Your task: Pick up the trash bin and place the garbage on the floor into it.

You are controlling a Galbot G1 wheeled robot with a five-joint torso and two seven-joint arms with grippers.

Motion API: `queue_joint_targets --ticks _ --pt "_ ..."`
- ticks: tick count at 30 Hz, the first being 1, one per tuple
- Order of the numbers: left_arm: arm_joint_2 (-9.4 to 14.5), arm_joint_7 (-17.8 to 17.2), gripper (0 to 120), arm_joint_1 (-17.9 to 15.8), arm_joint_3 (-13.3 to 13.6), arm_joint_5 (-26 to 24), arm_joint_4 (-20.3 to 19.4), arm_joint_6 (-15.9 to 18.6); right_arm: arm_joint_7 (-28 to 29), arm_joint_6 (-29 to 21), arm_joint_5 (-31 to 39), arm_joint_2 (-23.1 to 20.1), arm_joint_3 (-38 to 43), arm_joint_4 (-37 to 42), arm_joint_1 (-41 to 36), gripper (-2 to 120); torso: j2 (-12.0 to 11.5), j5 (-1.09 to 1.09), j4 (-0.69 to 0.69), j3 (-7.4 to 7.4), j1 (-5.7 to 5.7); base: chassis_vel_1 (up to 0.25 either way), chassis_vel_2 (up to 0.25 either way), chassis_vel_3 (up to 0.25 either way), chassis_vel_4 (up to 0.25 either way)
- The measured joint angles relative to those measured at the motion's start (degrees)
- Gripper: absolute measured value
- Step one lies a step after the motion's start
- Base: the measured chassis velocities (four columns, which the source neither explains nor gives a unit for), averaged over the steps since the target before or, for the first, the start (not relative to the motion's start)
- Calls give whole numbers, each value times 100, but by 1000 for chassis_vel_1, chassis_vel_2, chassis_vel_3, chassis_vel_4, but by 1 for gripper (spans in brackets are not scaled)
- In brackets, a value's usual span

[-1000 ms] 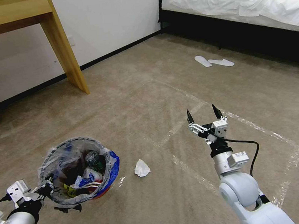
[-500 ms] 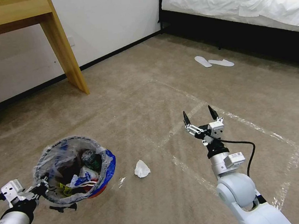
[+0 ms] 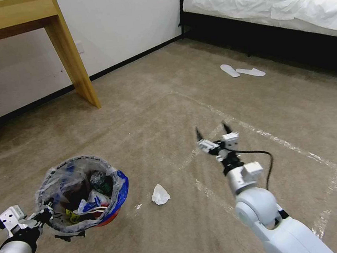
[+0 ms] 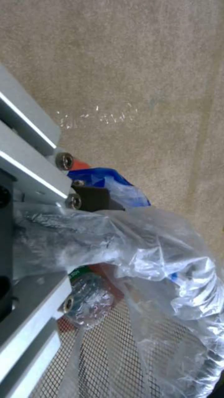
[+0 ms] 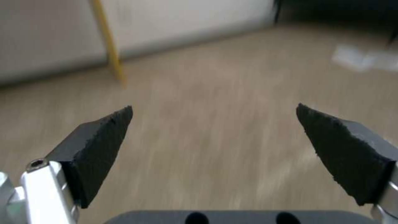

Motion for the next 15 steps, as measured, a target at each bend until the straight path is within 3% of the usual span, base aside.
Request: queue_joint_targets --ticks 2,3,5,6,8,11,12,15 --pt "-20 1 1 -2 3 10 1 0 482 -914 776 -170 -536 -41 346 100 0 1 -1 0 0 0 0 0 0" --pt "-20 1 1 -2 3 10 1 0 482 -914 776 -170 -536 -41 346 100 0 1 -1 0 0 0 0 0 0" --pt "-51 1 1 -10 2 20 1 0 957 -1800 1797 -163 -992 -135 705 100 0 2 -1 0 0 0 0 0 0" --pt "-51 1 1 -10 2 20 1 0 957 -1800 1797 -163 -992 -135 705 100 0 2 -1 0 0 0 0 0 0" --pt "-85 2 1 -10 -4 37 2 -3 1480 -2445 2740 44 -1364 -409 1132 100 0 -1 -1 1 0 0 0 0 0" --pt "-116 4 1 1 -29 43 1 -6 1819 -2769 3359 403 -1673 -765 1499 100 0 0 0 1 1 0 0 0 0" --pt "-116 4 1 1 -29 43 1 -6 1819 -2769 3359 403 -1673 -765 1499 100 0 0 0 1 1 0 0 0 0" --pt "-153 9 1 28 -73 49 -26 -16 1953 -2837 3456 926 -2079 -1413 1857 100 0 1 2 0 0 0 0 0 0"
